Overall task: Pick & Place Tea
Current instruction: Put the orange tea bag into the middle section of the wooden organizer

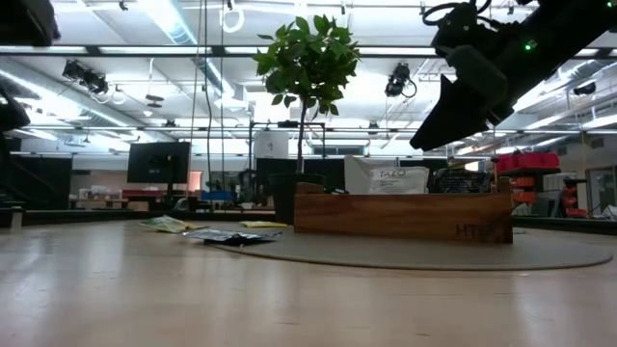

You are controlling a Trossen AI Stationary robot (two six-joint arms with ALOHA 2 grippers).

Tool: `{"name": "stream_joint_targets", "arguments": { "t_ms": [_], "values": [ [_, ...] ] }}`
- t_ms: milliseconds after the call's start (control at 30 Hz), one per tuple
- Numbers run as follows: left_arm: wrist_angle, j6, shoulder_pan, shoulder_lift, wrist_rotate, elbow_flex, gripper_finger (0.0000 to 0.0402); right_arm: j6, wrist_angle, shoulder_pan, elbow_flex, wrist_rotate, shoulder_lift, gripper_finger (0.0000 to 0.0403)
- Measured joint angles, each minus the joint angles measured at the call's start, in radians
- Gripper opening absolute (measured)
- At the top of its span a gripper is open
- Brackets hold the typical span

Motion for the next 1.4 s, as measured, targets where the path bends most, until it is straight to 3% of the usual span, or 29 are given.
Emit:
{"name": "stream_joint_targets", "arguments": {
  "t_ms": [200,500,833,1100,1400],
  "values": [
    [-0.109,-0.044,0.012,-0.003,0.082,0.0,0.0024,0.002,0.0,0.0,0.0,0.0,0.0,0.0235],
    [-0.107,-0.045,0.027,-0.009,0.097,0.0,0.0012,0.002,-0.002,0.0,0.0,-0.001,0.0,0.0235],
    [-0.076,-0.082,0.044,-0.008,-0.007,0.0,0.0015,0.008,-0.002,0.0,0.0,-0.009,0.0,0.0235],
    [-0.371,-0.309,0.023,-0.007,0.026,0.0,0.0095,0.013,-0.005,0.0,0.0,-0.012,0.0,0.0235],
    [-0.237,-0.28,-0.026,-0.007,0.057,0.0,0.022,0.018,-0.007,0.0,0.0,-0.02,0.0,0.0235]
  ]
}}
